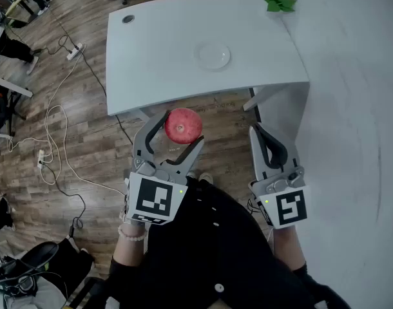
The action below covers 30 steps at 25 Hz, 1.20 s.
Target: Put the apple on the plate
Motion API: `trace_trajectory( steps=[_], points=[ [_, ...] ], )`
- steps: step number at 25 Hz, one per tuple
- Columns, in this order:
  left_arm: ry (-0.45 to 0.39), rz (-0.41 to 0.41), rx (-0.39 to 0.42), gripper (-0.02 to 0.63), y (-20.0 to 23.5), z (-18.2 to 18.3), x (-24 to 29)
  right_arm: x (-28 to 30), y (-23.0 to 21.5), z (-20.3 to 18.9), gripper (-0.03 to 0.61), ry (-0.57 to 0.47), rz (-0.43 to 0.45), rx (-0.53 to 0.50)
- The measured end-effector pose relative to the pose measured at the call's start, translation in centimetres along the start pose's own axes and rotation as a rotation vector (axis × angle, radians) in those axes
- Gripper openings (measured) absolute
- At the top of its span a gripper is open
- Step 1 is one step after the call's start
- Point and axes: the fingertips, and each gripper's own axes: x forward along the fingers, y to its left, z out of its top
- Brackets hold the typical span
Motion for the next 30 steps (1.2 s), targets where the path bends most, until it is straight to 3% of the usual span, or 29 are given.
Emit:
trace_trajectory(
  steps=[30],
  points=[
    [0.028,0.095,0.009,0.354,-3.7,2.5,1.4,-3.5,-3.8,-1.4,0.041,-0.061,0.049,0.065]
  ],
)
